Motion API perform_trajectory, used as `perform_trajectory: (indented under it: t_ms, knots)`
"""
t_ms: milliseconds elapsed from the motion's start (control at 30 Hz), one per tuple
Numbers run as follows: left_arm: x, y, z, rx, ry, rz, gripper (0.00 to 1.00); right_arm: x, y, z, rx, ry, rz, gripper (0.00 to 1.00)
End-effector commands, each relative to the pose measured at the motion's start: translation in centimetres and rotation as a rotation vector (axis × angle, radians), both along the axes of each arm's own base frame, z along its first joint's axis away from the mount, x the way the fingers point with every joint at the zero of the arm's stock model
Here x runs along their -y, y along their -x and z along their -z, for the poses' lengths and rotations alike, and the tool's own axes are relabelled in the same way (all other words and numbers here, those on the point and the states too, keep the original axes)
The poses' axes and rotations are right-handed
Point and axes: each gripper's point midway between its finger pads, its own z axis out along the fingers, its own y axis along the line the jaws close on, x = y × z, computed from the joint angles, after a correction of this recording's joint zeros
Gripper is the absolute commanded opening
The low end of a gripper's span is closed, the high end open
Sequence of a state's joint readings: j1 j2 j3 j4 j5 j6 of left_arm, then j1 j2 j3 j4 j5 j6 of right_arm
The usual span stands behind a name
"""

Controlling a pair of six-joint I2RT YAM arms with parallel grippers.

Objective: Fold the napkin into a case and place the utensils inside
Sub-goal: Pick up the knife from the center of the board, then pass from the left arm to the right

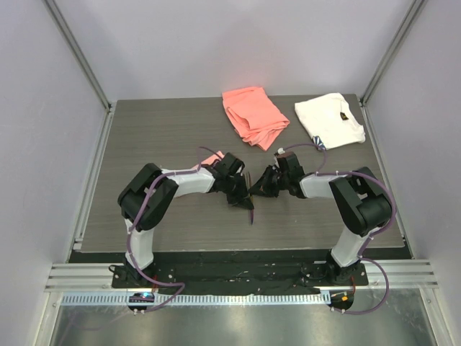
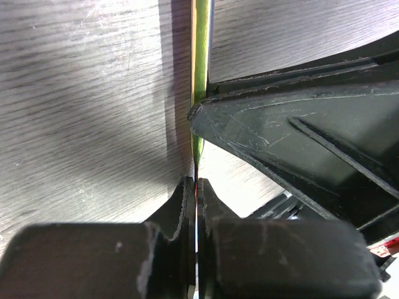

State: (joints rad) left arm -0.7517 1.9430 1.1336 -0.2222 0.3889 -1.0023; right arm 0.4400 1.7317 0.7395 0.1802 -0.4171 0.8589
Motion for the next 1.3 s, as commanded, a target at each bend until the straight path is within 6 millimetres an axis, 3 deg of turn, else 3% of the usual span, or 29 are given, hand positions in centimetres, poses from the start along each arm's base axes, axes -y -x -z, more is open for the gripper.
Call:
perform_trajectory:
  t_ms: [0,67,100,167,233,300,500,767,933,1033,1067,1100,1133,1167,1200,1267]
  knots:
    - [-1.2,-1.1,2.7,0.054,-0.12,-0.013,0.0,-0.9,1.0,-0.9,-0.042,-0.064,0.009,0.01]
    - [-1.3,-1.2,1.9,0.086,-0.105,-0.011,0.0,-0.5,1.1,-0.8,-0.036,-0.032,-0.017,0.1]
    - [-0.9,-1.6,1.4,0.117,-0.074,-0.005,0.0,-0.2,0.8,-1.0,-0.02,-0.017,-0.022,0.27]
    - [-0.7,-1.3,0.1,0.122,-0.031,0.016,0.0,1.0,1.0,-0.9,-0.007,0.029,-0.05,0.38]
    - [-0.8,-1.2,-0.6,0.123,0.006,0.025,0.0,2.1,0.7,-1.9,0.021,0.018,-0.05,0.57]
    - [-0.7,-1.1,-1.6,0.13,0.047,0.028,0.0,2.8,0.7,-2.2,0.047,0.036,-0.076,0.67]
    - [-0.5,-1.0,-3.9,0.173,0.124,0.046,0.0,2.3,1.4,-3.4,0.06,0.001,-0.134,0.71]
    - [-0.4,-0.2,-6.1,0.194,0.193,0.056,0.0,-1.8,0.9,-4.9,0.16,-0.109,-0.19,0.73]
    - [-0.8,0.3,-7.7,0.216,0.218,0.046,0.0,-4.0,1.1,-5.4,0.197,-0.135,-0.222,0.68]
    - [-1.0,0.5,-8.6,0.232,0.235,0.039,0.0,-4.4,0.8,-5.6,0.251,-0.127,-0.247,0.52]
    - [-1.1,0.6,-8.8,0.236,0.237,0.038,0.0,-4.7,0.7,-6.0,0.273,-0.137,-0.256,0.45]
    - [-1.1,0.7,-8.9,0.239,0.238,0.041,0.0,-5.2,1.1,-6.3,0.305,-0.145,-0.286,0.27]
    - [-1.2,0.8,-9.0,0.241,0.239,0.047,0.0,-5.7,0.9,-7.3,0.357,-0.166,-0.314,0.19]
    - [-1.2,1.3,-9.5,0.234,0.252,0.068,0.0,-6.0,1.0,-7.6,0.384,-0.167,-0.349,0.04]
    - [-1.7,1.4,-9.9,0.222,0.257,0.077,0.09,-6.2,0.8,-7.8,0.446,-0.145,-0.401,0.02]
    - [-3.0,1.8,-12.1,0.295,0.291,0.063,0.46,-6.1,0.5,-8.4,0.505,-0.09,-0.477,0.01]
